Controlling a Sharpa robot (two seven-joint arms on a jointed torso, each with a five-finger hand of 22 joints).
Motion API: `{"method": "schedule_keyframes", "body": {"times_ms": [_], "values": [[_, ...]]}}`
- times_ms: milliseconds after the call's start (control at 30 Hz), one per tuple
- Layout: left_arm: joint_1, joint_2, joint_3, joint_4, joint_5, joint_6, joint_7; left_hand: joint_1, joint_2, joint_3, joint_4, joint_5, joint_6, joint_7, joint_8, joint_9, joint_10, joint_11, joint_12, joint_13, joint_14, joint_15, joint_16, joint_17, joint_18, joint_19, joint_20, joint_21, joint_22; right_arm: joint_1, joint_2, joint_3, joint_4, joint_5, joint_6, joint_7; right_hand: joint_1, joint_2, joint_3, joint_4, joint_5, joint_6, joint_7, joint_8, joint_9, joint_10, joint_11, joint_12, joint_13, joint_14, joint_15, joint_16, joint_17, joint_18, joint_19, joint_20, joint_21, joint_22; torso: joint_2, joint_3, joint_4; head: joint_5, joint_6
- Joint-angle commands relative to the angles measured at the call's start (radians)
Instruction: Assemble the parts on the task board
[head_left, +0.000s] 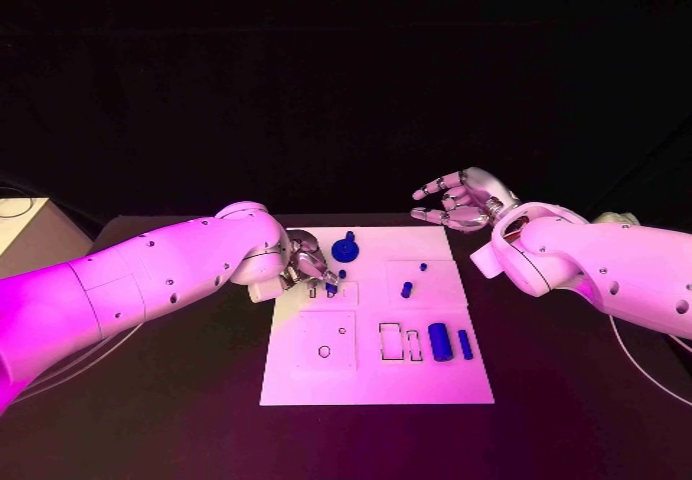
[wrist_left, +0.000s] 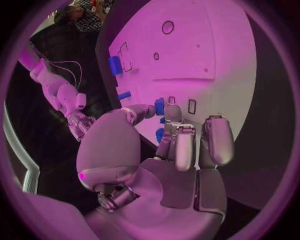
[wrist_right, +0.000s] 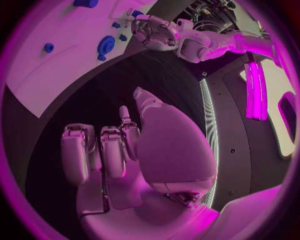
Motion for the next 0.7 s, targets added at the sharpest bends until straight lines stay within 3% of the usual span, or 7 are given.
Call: {"method": "schedule_keyframes", "body": {"times_ms": [33, 167, 400, 700], "values": [[0.0, -0.01, 0.001, 0.017, 0.026, -0.077, 0.026, -0.012, -0.001, 0.231, -0.238, 0.031, 0.014, -0.003, 0.001, 0.049, 0.026, -0.007, 0.017, 0.03, 0.081, -0.008, -0.007, 0.185, -0.017, 0.007, -0.004, 0.008, 0.01, 0.0, -0.001, 0.001, -0.002, -0.007, 0.014, 0.002, -0.008, -0.002, -0.001, 0.004, -0.003, -0.009, 0.0, 0.006, -0.002, -0.004, 0.002, -0.005, 0.115, 0.092, 0.002, -0.004, 0.208, -0.001, 0.056, 0.002, -0.006, 0.177, 0.001, 0.0, 0.0004, -0.002, 0.004], [0.0, -0.022, 0.001, 0.035, 0.012, -0.098, 0.03, -0.016, -0.005, 0.231, -0.241, 0.055, 0.023, -0.006, 0.002, 0.052, 0.045, -0.01, 0.031, 0.055, 0.08, -0.012, -0.01, 0.18, -0.018, 0.009, -0.007, 0.01, 0.013, 0.0, -0.003, 0.001, -0.004, -0.007, 0.015, 0.002, -0.008, -0.002, -0.001, 0.004, -0.003, -0.009, 0.0, 0.006, -0.002, -0.004, 0.002, -0.005, 0.115, 0.092, 0.002, -0.004, 0.208, -0.001, 0.056, 0.002, -0.006, 0.177, 0.001, -0.0004, 0.0008, 0.0, 0.005], [0.0, -0.028, -0.004, 0.051, -0.012, -0.113, 0.026, -0.017, -0.006, 0.231, -0.242, 0.062, 0.025, -0.008, 0.002, 0.053, 0.05, -0.012, 0.035, 0.062, 0.08, -0.013, -0.01, 0.179, -0.018, 0.009, -0.008, 0.01, 0.013, 0.0, -0.004, 0.001, -0.005, -0.007, 0.017, 0.003, -0.008, -0.002, -0.001, 0.004, -0.003, -0.009, 0.0, 0.006, -0.002, -0.004, 0.002, -0.005, 0.115, 0.092, 0.002, -0.004, 0.208, -0.001, 0.056, 0.002, -0.006, 0.177, 0.003, -0.0005, -0.0004, 0.003, 0.002], [-0.004, -0.025, -0.022, 0.054, -0.074, -0.13, 0.024, -0.017, -0.007, 0.232, -0.245, 0.067, 0.028, -0.009, 0.003, 0.054, 0.054, -0.013, 0.038, 0.067, 0.08, -0.014, -0.01, 0.179, -0.018, 0.009, -0.009, 0.01, 0.012, -0.001, -0.005, 0.001, -0.013, -0.003, 0.01, 0.015, -0.01, -0.004, 0.0, 0.005, -0.006, -0.009, 0.0, 0.006, -0.002, -0.005, 0.002, -0.008, 0.113, 0.091, 0.002, -0.006, 0.204, 0.0, 0.055, 0.002, -0.01, 0.175, 0.003, -0.0013, -0.0014, 0.006, 0.002]]}}
